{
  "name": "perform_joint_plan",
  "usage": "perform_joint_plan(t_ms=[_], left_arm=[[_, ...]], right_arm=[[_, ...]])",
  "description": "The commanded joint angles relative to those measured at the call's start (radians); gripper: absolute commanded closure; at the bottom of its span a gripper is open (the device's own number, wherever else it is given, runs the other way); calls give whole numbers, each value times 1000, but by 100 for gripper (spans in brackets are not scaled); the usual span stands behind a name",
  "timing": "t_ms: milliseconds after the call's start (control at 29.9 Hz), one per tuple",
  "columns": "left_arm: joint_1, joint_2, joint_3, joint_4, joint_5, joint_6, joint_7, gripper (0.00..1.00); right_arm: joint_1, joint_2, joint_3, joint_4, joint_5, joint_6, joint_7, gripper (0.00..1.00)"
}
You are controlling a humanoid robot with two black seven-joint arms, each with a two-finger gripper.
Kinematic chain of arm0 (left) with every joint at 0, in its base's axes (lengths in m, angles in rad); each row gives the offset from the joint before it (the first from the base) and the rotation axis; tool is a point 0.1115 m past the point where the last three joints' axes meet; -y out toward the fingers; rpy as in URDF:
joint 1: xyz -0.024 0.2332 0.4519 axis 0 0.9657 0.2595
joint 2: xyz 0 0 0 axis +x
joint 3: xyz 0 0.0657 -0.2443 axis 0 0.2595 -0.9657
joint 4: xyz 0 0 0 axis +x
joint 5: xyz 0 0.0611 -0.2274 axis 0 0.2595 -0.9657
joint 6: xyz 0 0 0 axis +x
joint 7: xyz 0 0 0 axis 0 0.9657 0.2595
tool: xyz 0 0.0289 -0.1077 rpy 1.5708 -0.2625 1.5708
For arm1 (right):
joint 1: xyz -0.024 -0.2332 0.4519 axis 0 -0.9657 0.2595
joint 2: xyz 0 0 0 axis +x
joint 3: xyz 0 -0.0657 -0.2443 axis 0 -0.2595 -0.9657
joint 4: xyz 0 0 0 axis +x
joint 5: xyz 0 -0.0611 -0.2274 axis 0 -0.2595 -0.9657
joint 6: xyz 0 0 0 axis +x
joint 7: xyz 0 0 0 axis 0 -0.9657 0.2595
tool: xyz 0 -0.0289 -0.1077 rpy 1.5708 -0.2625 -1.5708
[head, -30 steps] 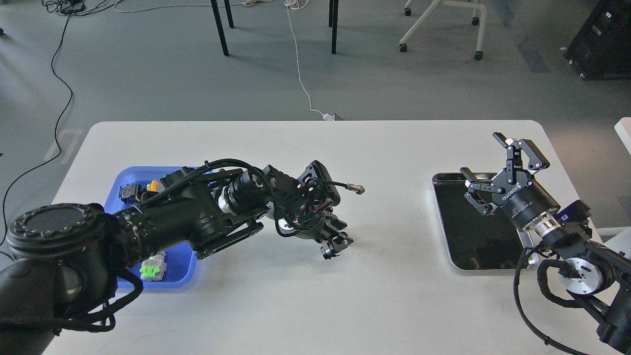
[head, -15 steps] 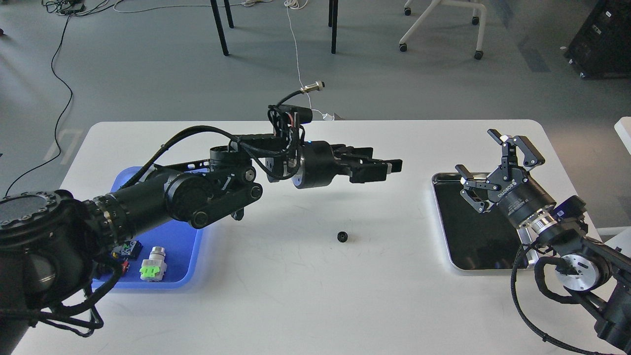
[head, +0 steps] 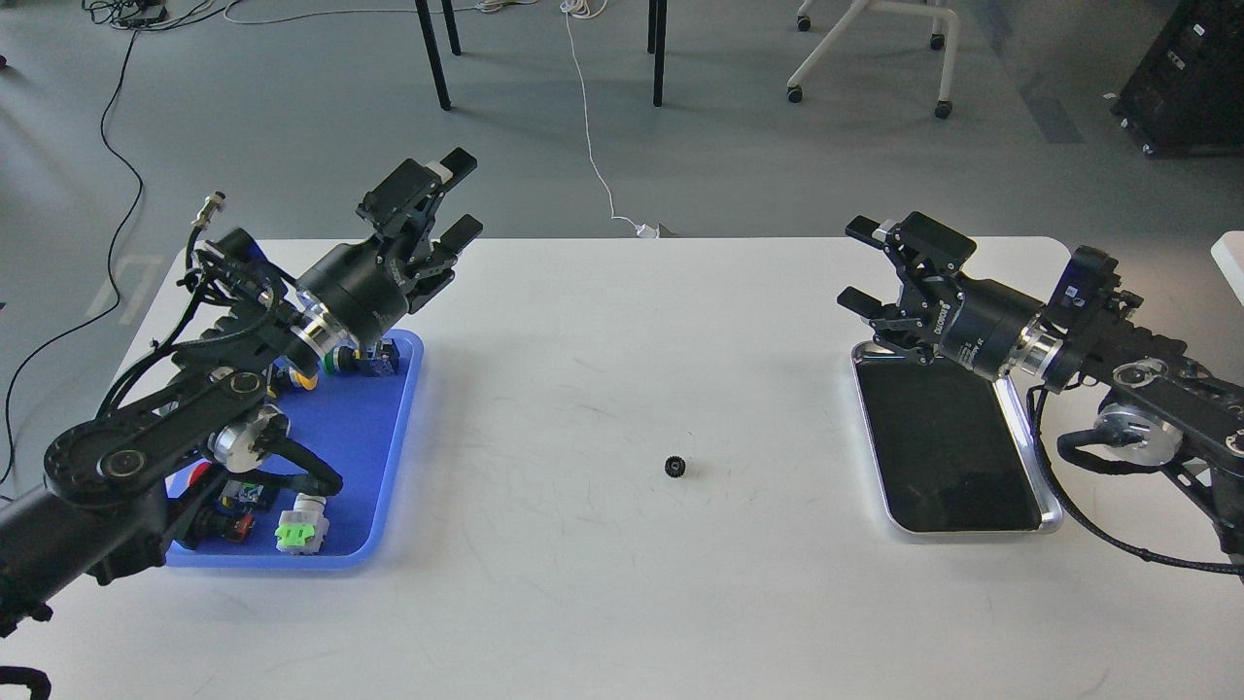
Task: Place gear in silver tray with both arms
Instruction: 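Retract the left arm over the blue tray and reach the right gripper toward the gear, then lower the right gripper onto the gear and close it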
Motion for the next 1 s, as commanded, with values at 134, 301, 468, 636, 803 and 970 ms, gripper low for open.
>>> perform_joint_plan(t_ms=[134,301,468,636,803,970], left_arm=[[151,2,-208,-16,-85,-65,0,2],[198,2,-272,-21,-165,-126,0,2],[224,2,-285,-55,-168,-125,0,2],[250,-2,-308,-78,-168,-125,0,2],[261,-4,-312,-79,-168,-123,0,2],[269,-7,-312,-84,-168,-122,0,2]], right_arm=[[408,38,-417,51,-286,0,0,1],[496,187,-566,73,-480,0,0,1],[500,290,-655,66,-641,0,0,1],[505,359,-766,65,-693,-24,0,1],[513,423,-841,27,-788,-136,0,2],[513,484,-892,-19,-790,-217,0,4]])
